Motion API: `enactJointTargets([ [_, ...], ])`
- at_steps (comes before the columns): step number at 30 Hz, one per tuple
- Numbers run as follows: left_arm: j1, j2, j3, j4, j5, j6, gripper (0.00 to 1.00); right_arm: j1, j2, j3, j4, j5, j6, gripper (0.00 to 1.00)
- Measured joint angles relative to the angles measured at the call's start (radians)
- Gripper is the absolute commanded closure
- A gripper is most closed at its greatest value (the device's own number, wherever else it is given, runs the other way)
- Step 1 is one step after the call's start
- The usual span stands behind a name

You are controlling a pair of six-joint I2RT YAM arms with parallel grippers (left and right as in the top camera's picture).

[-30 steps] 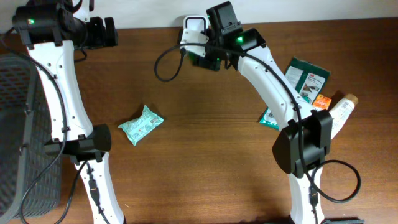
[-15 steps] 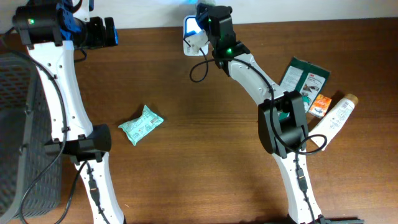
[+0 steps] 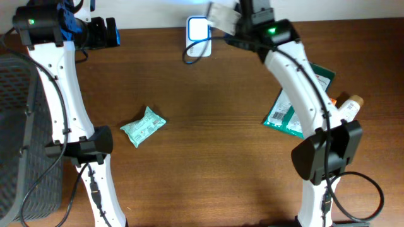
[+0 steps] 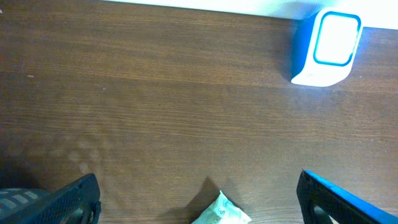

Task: Scan the item barcode
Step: 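Set the jar down on the right side of the table with right gripper, then grasp the pale green pouch with right gripper and lift it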

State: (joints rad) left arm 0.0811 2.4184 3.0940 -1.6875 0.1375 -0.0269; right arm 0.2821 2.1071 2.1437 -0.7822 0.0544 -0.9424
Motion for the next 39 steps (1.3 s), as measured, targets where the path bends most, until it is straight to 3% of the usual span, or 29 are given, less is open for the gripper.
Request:
enactJointTargets([
  [2, 0.0, 0.0, 0.0, -0.001, 0.0, 0.0, 0.01, -0.068, 0.014, -0.005, -0.252, -0.028, 0.074, 0.72],
  [4, 0.0, 0.0, 0.0, 0.0, 0.0, 0.0, 0.01, -0.153, 0.058, -0.007, -0.37, -0.087, 0.111, 0.72],
  [10, 0.0, 0.0, 0.0, 0.0, 0.0, 0.0, 0.01, -0.299, 0.218, -0.008, -0.372, -0.171, 0.132, 0.71],
  [13, 0.0, 0.0, 0.0, 0.0, 0.0, 0.0, 0.01, -0.312, 0.251, -0.008, -0.354, -0.18, 0.132, 0.57],
  [14, 0.0, 0.0, 0.0, 0.0, 0.0, 0.0, 0.01, -0.318, 0.262, -0.008, -0.354, -0.18, 0.132, 0.17],
  [15, 0.0, 0.0, 0.0, 0.0, 0.0, 0.0, 0.01, -0.319, 0.269, -0.008, -0.354, -0.18, 0.132, 0.02],
  [18, 0.0, 0.0, 0.0, 0.0, 0.0, 0.0, 0.01, -0.321, 0.275, 0.006, -0.352, -0.185, 0.166, 0.02],
  [21, 0.0, 0.0, 0.0, 0.0, 0.0, 0.0, 0.01, -0.321, 0.267, 0.183, -0.426, -0.233, 0.338, 0.02],
  [23, 0.0, 0.0, 0.0, 0.0, 0.0, 0.0, 0.01, -0.321, 0.22, 0.388, -0.506, -0.486, 0.603, 0.02],
  [25, 0.0, 0.0, 0.0, 0.0, 0.0, 0.0, 0.01, -0.312, 0.184, 0.422, -0.523, -0.784, 0.756, 0.03],
  [26, 0.0, 0.0, 0.0, 0.0, 0.0, 0.0, 0.01, -0.3, 0.185, 0.407, -0.519, -0.843, 0.777, 0.2],
  [29, 0.0, 0.0, 0.0, 0.0, 0.0, 0.0, 0.01, -0.135, 0.188, 0.309, -0.487, -0.838, 0.845, 0.29],
  [30, 0.0, 0.0, 0.0, 0.001, 0.0, 0.0, 0.01, 0.002, 0.192, 0.199, -0.39, -0.731, 0.911, 0.35],
  [31, 0.0, 0.0, 0.0, 0.001, 0.0, 0.0, 0.01, 0.069, 0.202, 0.156, -0.368, -0.699, 0.929, 0.38],
  [33, 0.0, 0.0, 0.0, 0.0, 0.0, 0.0, 0.01, 0.163, 0.203, 0.033, -0.151, -0.655, 1.003, 0.46],
  [36, 0.0, 0.0, 0.0, -0.001, 0.0, 0.0, 0.01, 0.314, 0.209, -0.195, 0.22, -0.526, 1.226, 0.47],
  [39, 0.0, 0.0, 0.0, 0.0, 0.0, 0.0, 0.01, 0.404, 0.215, -0.303, 0.457, -0.413, 1.304, 0.5],
])
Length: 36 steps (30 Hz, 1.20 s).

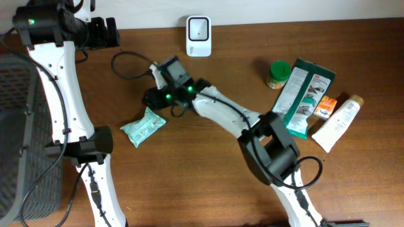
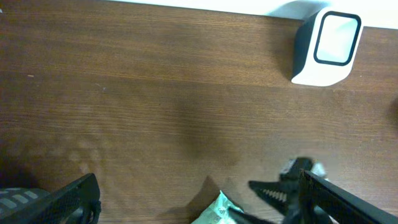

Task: Scan the item barcode
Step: 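Grasp the pale green pouch with right gripper and lift it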

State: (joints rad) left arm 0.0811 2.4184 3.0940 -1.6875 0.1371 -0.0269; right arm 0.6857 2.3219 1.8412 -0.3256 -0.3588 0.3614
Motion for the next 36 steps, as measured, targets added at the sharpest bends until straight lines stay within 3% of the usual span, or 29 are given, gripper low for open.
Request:
enactJointTargets([
  [3, 0.0, 0.0, 0.0, 0.0, 0.0, 0.0, 0.01, 0.071, 0.002, -0.029, 0.143, 0.124, 0.012, 0.51],
  [7, 0.0, 0.0, 0.0, 0.0, 0.0, 0.0, 0.01, 0.148, 0.041, -0.03, 0.174, 0.164, 0.014, 0.51],
  [12, 0.0, 0.0, 0.0, 0.0, 0.0, 0.0, 0.01, 0.08, 0.046, -0.008, -0.197, 0.095, -0.029, 0.54],
  [16, 0.0, 0.0, 0.0, 0.0, 0.0, 0.0, 0.01, -0.156, 0.007, 0.006, -0.55, 0.07, -0.178, 0.47],
  [18, 0.0, 0.0, 0.0, 0.0, 0.0, 0.0, 0.01, -0.227, -0.016, 0.008, -0.646, -0.001, -0.291, 0.52],
  [19, 0.0, 0.0, 0.0, 0.0, 0.0, 0.0, 0.01, -0.225, -0.028, 0.008, -0.658, -0.034, -0.321, 0.57],
  [20, 0.0, 0.0, 0.0, 0.0, 0.0, 0.0, 0.01, -0.19, -0.06, 0.008, -0.67, -0.09, -0.367, 0.7],
  [21, 0.0, 0.0, 0.0, 0.0, 0.0, 0.0, 0.01, -0.141, -0.074, 0.009, -0.669, -0.125, -0.386, 0.91],
  [22, 0.0, 0.0, 0.0, 0.0, 0.0, 0.0, 0.01, -0.082, -0.077, 0.01, -0.661, -0.143, -0.401, 0.96],
  [30, 0.0, 0.0, 0.0, 0.0, 0.0, 0.0, 0.01, 0.106, -0.074, 0.01, -0.506, -0.167, -0.422, 0.96],
  [36, 0.0, 0.0, 0.0, 0.0, 0.0, 0.0, 0.01, 0.093, 0.026, 0.01, -0.464, -0.174, -0.404, 0.96],
])
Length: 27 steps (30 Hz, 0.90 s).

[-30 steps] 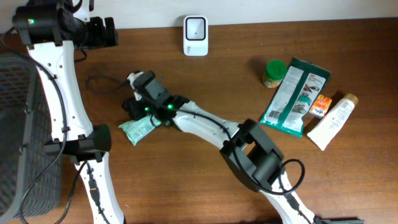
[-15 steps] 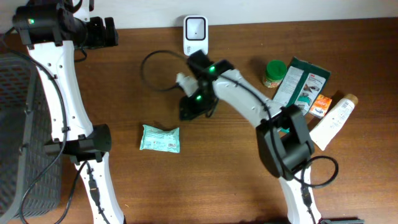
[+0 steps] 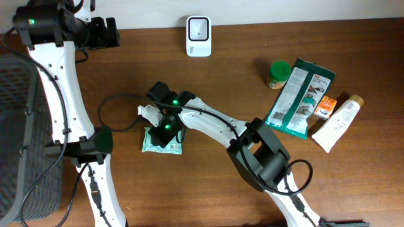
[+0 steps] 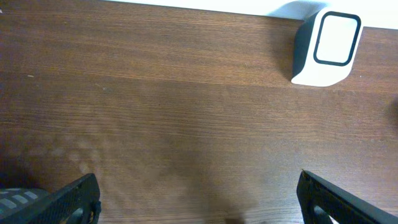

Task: Scan the item barcode
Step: 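Grasp the pale green pouch with right gripper and lift it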

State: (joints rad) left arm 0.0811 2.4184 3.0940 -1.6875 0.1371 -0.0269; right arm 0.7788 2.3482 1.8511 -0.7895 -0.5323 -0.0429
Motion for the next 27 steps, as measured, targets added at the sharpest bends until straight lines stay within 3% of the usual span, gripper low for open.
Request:
enactJointTargets([
  [3, 0.0, 0.0, 0.0, 0.0, 0.0, 0.0, 0.01, -0.037, 0.0, 0.006, 0.009, 0.094, 0.198, 0.96],
  [6, 0.0, 0.0, 0.0, 0.0, 0.0, 0.0, 0.01, -0.179, 0.0, 0.026, -0.017, 0.173, 0.373, 0.91],
  [11, 0.0, 0.0, 0.0, 0.0, 0.0, 0.0, 0.01, -0.319, -0.04, 0.019, -0.128, 0.195, 0.293, 0.86],
  [14, 0.0, 0.0, 0.0, 0.0, 0.0, 0.0, 0.01, -0.316, -0.056, 0.022, 0.002, 0.207, 0.275, 0.84],
  [15, 0.0, 0.0, 0.0, 0.0, 0.0, 0.0, 0.01, -0.315, -0.056, 0.023, 0.044, 0.216, 0.274, 0.73],
  [19, 0.0, 0.0, 0.0, 0.0, 0.0, 0.0, 0.01, -0.293, -0.035, 0.025, 0.166, 0.283, 0.272, 0.73],
  [21, 0.0, 0.0, 0.0, 0.0, 0.0, 0.0, 0.01, -0.285, -0.008, 0.024, 0.122, 0.289, 0.269, 0.68],
  [24, 0.0, 0.0, 0.0, 0.0, 0.0, 0.0, 0.01, -0.284, -0.008, 0.026, 0.03, 0.283, 0.271, 0.7],
  [27, 0.0, 0.0, 0.0, 0.0, 0.0, 0.0, 0.01, -0.278, -0.009, 0.031, -0.23, 0.197, 0.263, 0.68],
])
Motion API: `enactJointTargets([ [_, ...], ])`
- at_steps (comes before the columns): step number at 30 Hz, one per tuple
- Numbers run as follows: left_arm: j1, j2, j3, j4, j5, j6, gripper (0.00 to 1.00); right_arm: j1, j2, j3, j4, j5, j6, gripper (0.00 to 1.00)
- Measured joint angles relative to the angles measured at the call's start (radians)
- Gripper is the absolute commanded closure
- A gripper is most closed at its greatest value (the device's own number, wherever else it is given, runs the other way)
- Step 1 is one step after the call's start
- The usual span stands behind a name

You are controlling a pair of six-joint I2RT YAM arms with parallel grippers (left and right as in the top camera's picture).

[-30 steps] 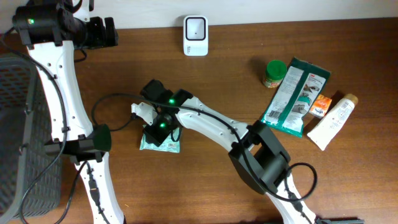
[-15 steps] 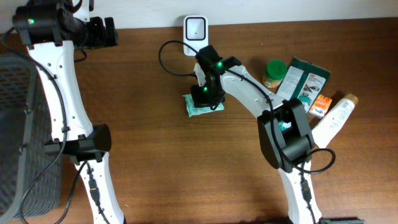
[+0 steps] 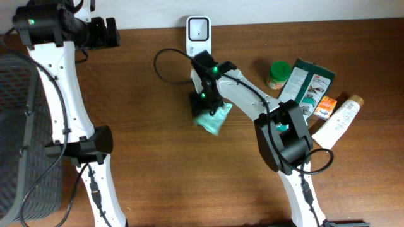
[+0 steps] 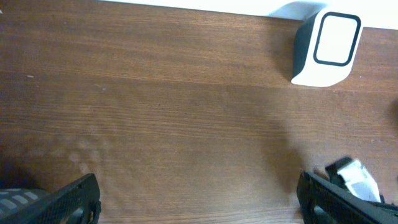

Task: Scan the item barcode
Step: 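Grasp the pale green pouch with right gripper and lift it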

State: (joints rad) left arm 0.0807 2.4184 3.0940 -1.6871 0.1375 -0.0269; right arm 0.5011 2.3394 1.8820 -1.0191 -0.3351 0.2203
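The white barcode scanner (image 3: 198, 28) stands at the table's back edge, its dark window unlit; the left wrist view has the scanner (image 4: 329, 46) at upper right. A mint-green packet (image 3: 212, 118) hangs tilted a short way in front of it, with my right gripper (image 3: 204, 101) shut on its upper edge. A white part of the right gripper (image 4: 354, 177) shows at the lower right of the left wrist view. My left gripper (image 3: 111, 33) stays high at the back left, open and holding nothing, its fingers (image 4: 68, 200) wide apart over bare wood.
At the right lie a green-lidded jar (image 3: 278, 74), a green pouch (image 3: 302, 94), a small orange packet (image 3: 325, 105) and a cream tube (image 3: 339, 121). A black mesh basket (image 3: 22, 132) fills the left edge. A black cable (image 3: 165, 60) loops behind the right gripper.
My right gripper was down on the packet at the table's left centre. Now it holds the packet further right and back, just in front of the scanner. The left arm has not moved.
First my right gripper was up at the scanner, which glowed blue, while the packet lay left of centre. Then the scanner was dark and the gripper stood open beside the packet. Then it was down on the packet, and now it holds it near the scanner.
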Motion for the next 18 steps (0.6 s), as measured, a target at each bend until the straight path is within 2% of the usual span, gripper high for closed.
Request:
enactJointTargets([
  [1, 0.0, 0.0, 0.0, 0.0, 0.0, 0.0, 0.01, 0.001, 0.0, -0.002, -0.084, -0.002, -0.018, 0.68],
  [4, 0.0, 0.0, 0.0, 0.0, 0.0, 0.0, 0.01, 0.003, -0.034, -0.003, -0.182, 0.074, -0.037, 0.68],
  [7, 0.0, 0.0, 0.0, 0.0, 0.0, 0.0, 0.01, -0.019, -0.273, -0.001, -0.256, 0.275, 0.044, 0.69],
  [9, 0.0, 0.0, 0.0, 0.0, 0.0, 0.0, 0.01, -0.063, -0.321, -0.001, -0.29, 0.35, 0.096, 0.82],
  [11, 0.0, 0.0, 0.0, 0.0, 0.0, 0.0, 0.01, -0.11, -0.296, -0.047, -0.276, 0.404, 0.15, 0.95],
  [17, 0.0, 0.0, 0.0, 0.0, 0.0, 0.0, 0.01, -0.113, -0.221, -0.309, 0.113, 0.416, 0.172, 0.96],
  [18, 0.0, 0.0, 0.0, -0.001, 0.0, 0.0, 0.01, -0.113, -0.215, -0.316, 0.114, 0.412, 0.172, 0.96],
])
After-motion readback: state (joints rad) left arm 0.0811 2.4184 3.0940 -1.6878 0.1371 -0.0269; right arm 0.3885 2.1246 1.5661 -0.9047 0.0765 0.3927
